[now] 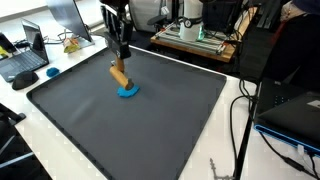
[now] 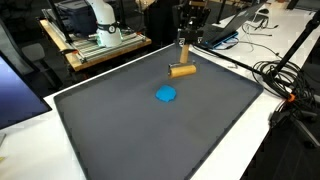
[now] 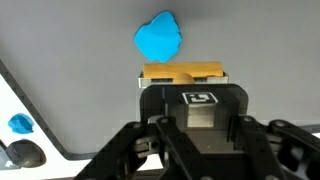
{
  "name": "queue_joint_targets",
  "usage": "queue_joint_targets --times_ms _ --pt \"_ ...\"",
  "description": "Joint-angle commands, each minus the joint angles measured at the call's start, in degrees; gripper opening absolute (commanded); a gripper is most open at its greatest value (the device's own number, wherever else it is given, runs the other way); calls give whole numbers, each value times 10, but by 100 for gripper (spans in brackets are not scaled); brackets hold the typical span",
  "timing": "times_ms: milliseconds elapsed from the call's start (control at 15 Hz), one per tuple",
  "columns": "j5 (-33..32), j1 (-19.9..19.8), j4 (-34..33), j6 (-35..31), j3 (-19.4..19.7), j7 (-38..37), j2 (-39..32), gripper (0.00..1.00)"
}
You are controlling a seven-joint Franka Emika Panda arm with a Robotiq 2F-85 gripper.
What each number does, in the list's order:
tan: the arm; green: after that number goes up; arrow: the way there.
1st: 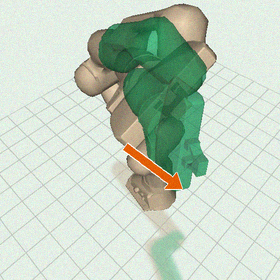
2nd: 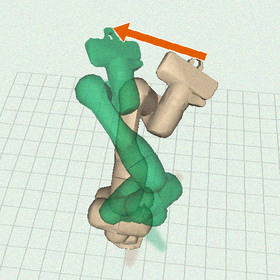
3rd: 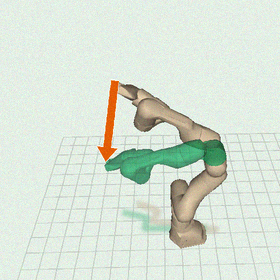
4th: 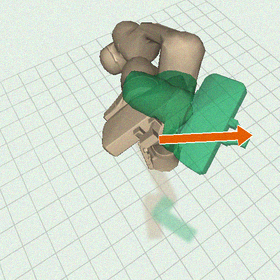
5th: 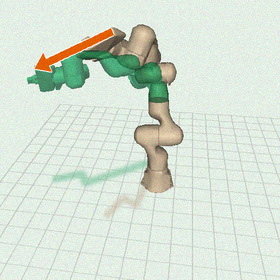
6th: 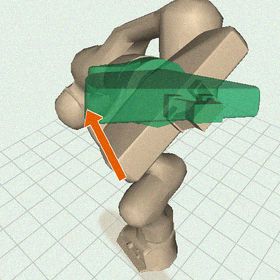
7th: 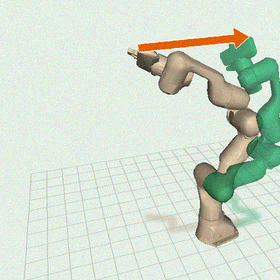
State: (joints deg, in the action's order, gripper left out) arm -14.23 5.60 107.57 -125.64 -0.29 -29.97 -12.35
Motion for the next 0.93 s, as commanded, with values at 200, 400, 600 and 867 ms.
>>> queue_joint_targets --times_ms 200,400,600,867 --pt "-122 72 -65 33 16 -165 -75 22" --pt "-177 104 -78 44 25 -252 -99 22" --pt "-219 127 -95 67 29 -322 -125 22" --pt "-248 139 -117 101 23 -379 -153 22"
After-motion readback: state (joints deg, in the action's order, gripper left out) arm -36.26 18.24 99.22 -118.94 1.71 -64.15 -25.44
